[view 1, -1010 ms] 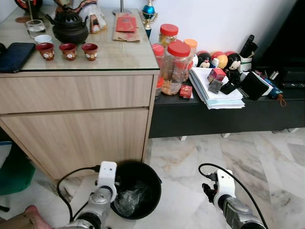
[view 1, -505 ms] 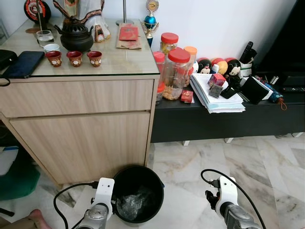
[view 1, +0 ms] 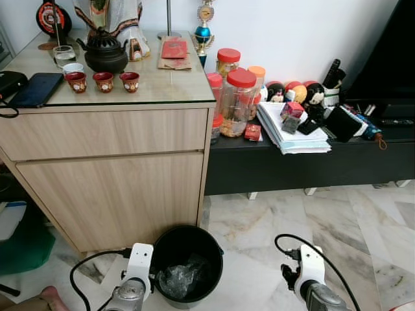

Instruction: Picking trash to rubbish bin

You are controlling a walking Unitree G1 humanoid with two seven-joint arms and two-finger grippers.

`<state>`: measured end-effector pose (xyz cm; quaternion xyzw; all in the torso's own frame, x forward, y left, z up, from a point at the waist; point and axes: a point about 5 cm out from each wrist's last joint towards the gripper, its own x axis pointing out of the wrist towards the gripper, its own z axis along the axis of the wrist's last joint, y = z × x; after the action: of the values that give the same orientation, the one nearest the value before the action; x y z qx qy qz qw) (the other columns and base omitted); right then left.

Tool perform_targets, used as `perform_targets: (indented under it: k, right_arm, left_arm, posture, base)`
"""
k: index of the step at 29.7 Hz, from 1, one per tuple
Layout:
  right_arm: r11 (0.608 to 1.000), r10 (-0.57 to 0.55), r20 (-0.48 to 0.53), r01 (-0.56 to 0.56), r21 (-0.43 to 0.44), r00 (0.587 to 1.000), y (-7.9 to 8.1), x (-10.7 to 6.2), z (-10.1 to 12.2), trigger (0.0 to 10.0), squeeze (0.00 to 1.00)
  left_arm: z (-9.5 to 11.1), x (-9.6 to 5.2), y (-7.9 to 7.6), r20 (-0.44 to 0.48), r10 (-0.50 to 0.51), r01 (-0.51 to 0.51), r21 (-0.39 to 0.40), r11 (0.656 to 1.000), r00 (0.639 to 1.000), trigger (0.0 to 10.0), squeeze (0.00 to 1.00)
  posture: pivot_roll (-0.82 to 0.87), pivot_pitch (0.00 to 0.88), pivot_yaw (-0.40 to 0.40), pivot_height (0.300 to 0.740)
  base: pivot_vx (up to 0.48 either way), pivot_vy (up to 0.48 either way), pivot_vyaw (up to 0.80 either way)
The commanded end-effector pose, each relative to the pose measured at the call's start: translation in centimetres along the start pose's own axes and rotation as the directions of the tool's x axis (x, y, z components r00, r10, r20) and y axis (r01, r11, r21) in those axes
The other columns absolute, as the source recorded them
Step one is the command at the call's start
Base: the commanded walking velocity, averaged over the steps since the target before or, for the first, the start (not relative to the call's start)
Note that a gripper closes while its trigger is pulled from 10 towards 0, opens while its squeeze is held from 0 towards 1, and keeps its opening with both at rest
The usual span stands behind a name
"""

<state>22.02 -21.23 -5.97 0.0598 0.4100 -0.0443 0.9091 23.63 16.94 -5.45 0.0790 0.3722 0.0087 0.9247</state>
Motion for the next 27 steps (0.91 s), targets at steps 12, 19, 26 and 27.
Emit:
perform_targets:
  k: [12,19,26,27]
  right_arm:
    - [1.0,-0.018,-0.007,0.018,0.016,1.0,-0.56,-0.11,-0.16,10.0,0.0]
    - [1.0,-0.014,-0.007,0.015,0.014,1.0,-0.59,-0.1,-0.09,10.0,0.0]
    - [1.0,-0.016,-0.006,0.016,0.014,1.0,-0.65,-0.12,-0.09,10.0,0.0]
    - [1.0,-0.016,-0.006,0.016,0.014,1.0,-0.67,-0.12,-0.07,10.0,0.0]
  left_arm:
    - [-0.1,-0.03,-0.15,-0.001,-0.009,0.009,-0.015,1.0,1.0,10.0,0.0]
    - [0.05,0.0,-0.19,0.003,-0.007,0.007,-0.023,1.0,1.0,10.0,0.0]
    - [0.24,0.04,-0.2,0.009,-0.005,0.006,-0.025,1.0,1.0,10.0,0.0]
    - [0.27,0.04,-0.21,0.011,-0.006,0.007,-0.025,1.0,1.0,10.0,0.0]
  posture:
    - [0.0,0.003,-0.109,0.74]
    - [0.0,0.006,-0.113,0.74]
    - [0.0,0.006,-0.115,0.74]
    - [0.0,0.006,-0.115,0.74]
  base:
    - [0.0,0.0,0.0]
    - [0.0,0.0,0.0]
    - [0.0,0.0,0.0]
    - [0.0,0.0,0.0]
